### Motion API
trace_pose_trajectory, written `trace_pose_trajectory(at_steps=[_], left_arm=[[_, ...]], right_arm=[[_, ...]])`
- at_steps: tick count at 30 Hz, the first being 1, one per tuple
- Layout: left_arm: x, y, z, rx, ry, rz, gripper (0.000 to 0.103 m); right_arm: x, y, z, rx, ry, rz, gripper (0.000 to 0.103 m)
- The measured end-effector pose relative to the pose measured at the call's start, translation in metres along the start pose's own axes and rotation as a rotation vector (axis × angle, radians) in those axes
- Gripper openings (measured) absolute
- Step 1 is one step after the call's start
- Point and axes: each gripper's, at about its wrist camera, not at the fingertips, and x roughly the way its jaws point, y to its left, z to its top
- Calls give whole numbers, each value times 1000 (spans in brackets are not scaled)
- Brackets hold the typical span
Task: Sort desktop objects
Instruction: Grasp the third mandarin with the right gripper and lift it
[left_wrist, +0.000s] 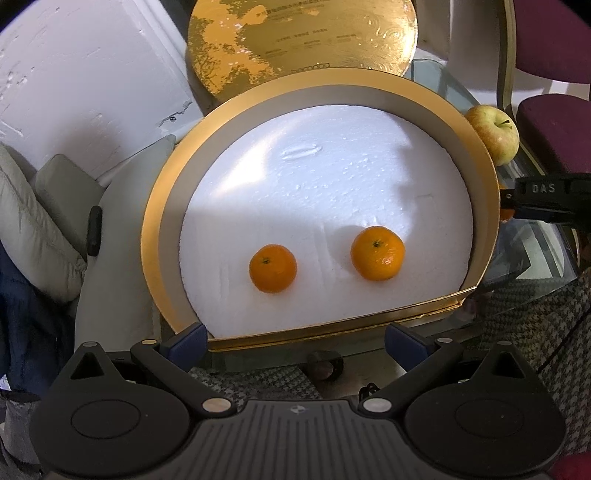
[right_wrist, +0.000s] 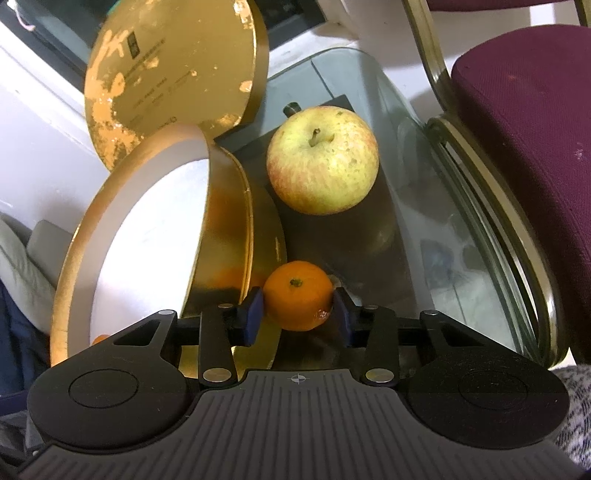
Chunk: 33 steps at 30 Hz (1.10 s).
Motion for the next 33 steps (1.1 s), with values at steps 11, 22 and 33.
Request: trace_pose_trajectory(at_steps=[11,22,33], left_arm=[[-5,4,-12,-13,-18,-24,102],[-15,15,-20,-51,-61,-62,102],[-22,47,-30,-155,-99,-83,102]], right_arm=[[-27,8,-20,-76,18,-128,42],[-78,33,-25,-108,-59,-153,42],[-125,96,-23,-193,-154,-92,42]])
